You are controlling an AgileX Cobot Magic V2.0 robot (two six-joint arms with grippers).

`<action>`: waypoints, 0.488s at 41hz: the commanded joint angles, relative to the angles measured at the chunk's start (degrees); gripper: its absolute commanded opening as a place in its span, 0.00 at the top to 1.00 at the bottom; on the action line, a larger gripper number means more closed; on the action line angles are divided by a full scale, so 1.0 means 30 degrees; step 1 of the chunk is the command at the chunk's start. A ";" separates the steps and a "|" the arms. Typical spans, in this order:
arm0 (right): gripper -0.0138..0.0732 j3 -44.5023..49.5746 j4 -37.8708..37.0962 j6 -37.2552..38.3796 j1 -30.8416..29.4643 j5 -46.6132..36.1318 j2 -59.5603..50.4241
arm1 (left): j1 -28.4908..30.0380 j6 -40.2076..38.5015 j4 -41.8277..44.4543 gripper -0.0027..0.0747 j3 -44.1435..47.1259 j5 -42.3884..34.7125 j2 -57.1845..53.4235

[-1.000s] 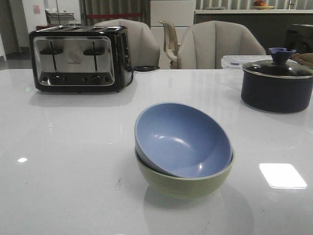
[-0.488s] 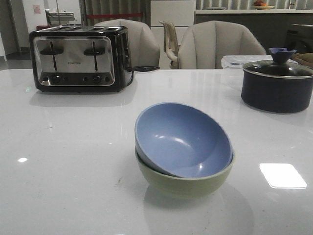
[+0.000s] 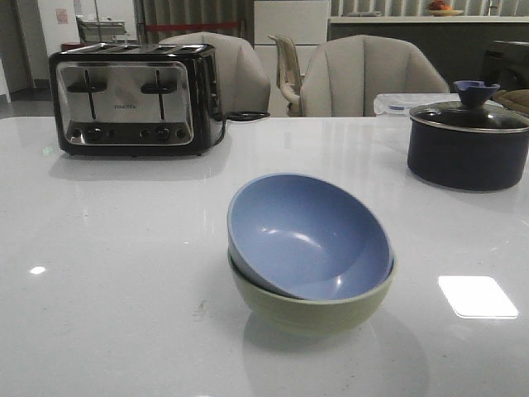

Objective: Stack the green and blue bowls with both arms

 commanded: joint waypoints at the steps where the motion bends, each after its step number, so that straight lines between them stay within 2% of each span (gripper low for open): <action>1: 0.79 -0.0493 0.0085 -0.0009 -0.0147 -0.1114 -0.0108 | -0.0131 -0.0056 -0.0024 0.84 0.0370 -0.1772 -0.0427; 20: 0.79 -0.0493 0.0085 -0.0009 -0.0147 -0.1114 -0.0108 | -0.0752 -0.0056 -0.0024 0.84 0.0370 -0.1736 -0.0427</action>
